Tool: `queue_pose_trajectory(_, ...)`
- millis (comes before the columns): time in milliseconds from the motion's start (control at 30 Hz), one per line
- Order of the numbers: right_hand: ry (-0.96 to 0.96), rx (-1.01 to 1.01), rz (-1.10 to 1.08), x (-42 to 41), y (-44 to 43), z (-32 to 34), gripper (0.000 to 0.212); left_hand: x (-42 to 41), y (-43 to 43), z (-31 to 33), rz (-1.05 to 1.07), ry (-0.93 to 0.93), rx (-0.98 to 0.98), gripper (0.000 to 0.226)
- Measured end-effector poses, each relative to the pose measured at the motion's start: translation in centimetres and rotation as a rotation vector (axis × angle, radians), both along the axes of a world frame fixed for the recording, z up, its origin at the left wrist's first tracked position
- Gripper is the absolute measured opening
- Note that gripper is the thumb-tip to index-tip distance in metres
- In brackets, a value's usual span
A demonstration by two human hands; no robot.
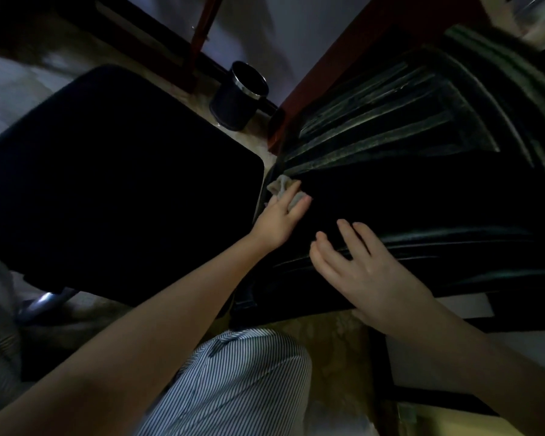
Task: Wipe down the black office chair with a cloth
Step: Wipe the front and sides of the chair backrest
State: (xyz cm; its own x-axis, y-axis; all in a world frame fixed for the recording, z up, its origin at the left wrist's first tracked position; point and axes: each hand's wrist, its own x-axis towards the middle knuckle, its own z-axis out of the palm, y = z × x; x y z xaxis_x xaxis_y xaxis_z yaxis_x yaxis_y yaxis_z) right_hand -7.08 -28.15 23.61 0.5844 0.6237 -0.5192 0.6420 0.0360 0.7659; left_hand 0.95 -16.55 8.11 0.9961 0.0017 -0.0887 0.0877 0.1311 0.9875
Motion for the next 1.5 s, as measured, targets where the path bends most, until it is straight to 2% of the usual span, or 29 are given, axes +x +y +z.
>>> queue_pose_trajectory(100,-0.027,-0.084,-0.098,-0.1,1.4,0.1,0.083,0.3,0.6,-0.7,-0.013,0.091,-0.077,0.061)
queue_pose_trajectory(200,-0.048,-0.171,-0.147,-1.0,3.2,-0.7,0.081,-1.7,1.2,-1.3,-0.013,0.147,-0.192,0.060)
queue_pose_trajectory(267,0.019,-0.163,-0.191,-1.5,3.7,-1.8,0.090,-4.0,1.4,-2.1,-0.028,0.140,-0.263,0.054)
queue_pose_trajectory(333,0.108,-0.116,-0.238,-1.4,4.7,-2.6,0.099,-6.4,1.3,-3.8,-0.003,0.115,-0.327,0.059)
queue_pose_trajectory(400,0.157,-0.070,-0.254,-0.7,5.3,-3.2,0.092,-8.3,1.0,-5.2,-0.011,0.127,-0.416,0.059)
queue_pose_trajectory(533,0.145,-0.088,-0.316,0.1,6.2,-3.5,0.085,-8.6,0.4,-6.0,-0.016,0.157,-0.482,0.074)
queue_pose_trajectory(633,0.124,-0.082,-0.354,0.5,6.1,-3.8,0.096,-7.6,0.6,-5.6,-0.004,0.146,-0.463,0.065)
queue_pose_trajectory(700,0.134,0.005,-0.269,0.8,4.9,-4.6,0.094,-6.9,0.4,-6.1,-0.011,0.118,-0.435,0.055)
queue_pose_trajectory(867,0.089,0.041,-0.152,1.3,3.5,-5.4,0.090,-4.0,0.0,-7.1,-0.021,0.060,-0.390,0.054)
queue_pose_trajectory(1067,0.092,0.057,-0.071,1.4,3.0,-5.3,0.094,2.4,-0.4,-7.8,-0.025,0.159,-0.357,0.064)
queue_pose_trajectory(1200,0.058,0.069,-0.040,1.6,2.7,-5.5,0.094,5.0,-0.9,-8.2,0.034,0.226,-0.420,0.047)
queue_pose_trajectory(1300,0.036,0.046,-0.029,1.6,2.5,-5.8,0.091,4.0,-1.3,-8.3,0.065,0.224,-0.553,0.023)
queue_pose_trajectory(1500,-0.007,0.069,0.063,1.7,2.4,-6.0,0.087,-1.3,-1.4,-9.3,0.014,0.223,-0.572,0.020)
